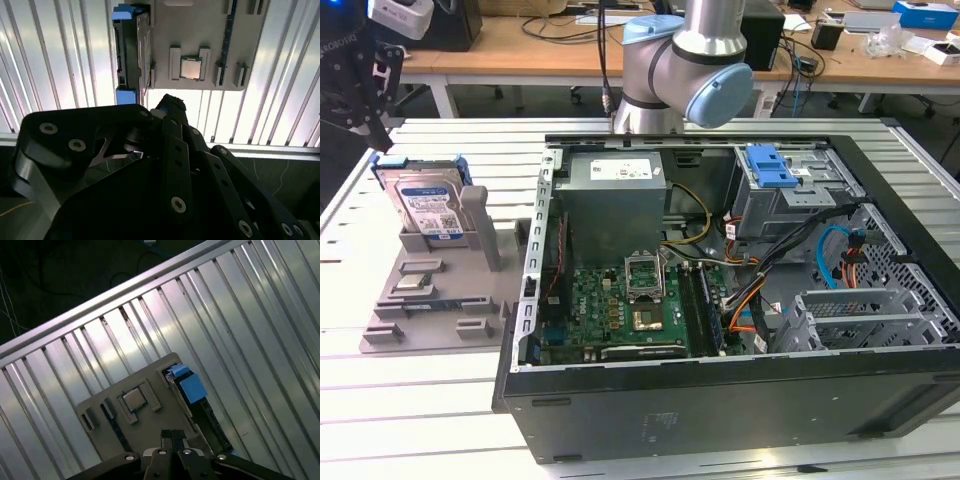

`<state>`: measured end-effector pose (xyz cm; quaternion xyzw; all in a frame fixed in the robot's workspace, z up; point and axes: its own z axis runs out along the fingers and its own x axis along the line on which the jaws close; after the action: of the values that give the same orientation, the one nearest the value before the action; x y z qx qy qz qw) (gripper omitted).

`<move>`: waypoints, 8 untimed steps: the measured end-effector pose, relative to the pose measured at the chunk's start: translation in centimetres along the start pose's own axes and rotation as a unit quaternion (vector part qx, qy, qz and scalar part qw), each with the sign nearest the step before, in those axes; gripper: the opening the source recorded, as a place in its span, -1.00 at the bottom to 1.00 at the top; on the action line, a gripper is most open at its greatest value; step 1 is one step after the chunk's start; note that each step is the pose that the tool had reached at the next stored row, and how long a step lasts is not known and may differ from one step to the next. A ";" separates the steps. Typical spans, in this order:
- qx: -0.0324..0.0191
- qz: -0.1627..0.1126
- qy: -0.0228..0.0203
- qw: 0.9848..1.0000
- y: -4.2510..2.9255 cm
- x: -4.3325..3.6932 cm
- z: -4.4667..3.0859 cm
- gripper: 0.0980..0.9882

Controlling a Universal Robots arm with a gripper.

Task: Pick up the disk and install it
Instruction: 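Pick up the disk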

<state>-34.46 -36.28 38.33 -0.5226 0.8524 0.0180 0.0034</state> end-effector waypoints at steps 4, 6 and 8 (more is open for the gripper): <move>-0.001 -0.055 0.001 0.998 0.00 0.00 0.00 -0.98; -0.002 -0.089 0.002 0.996 0.00 0.00 0.00 -0.98; -0.003 -0.121 0.003 0.993 0.00 0.00 0.00 -0.98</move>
<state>-34.46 -36.28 38.33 -0.6217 0.7830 0.0184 0.0012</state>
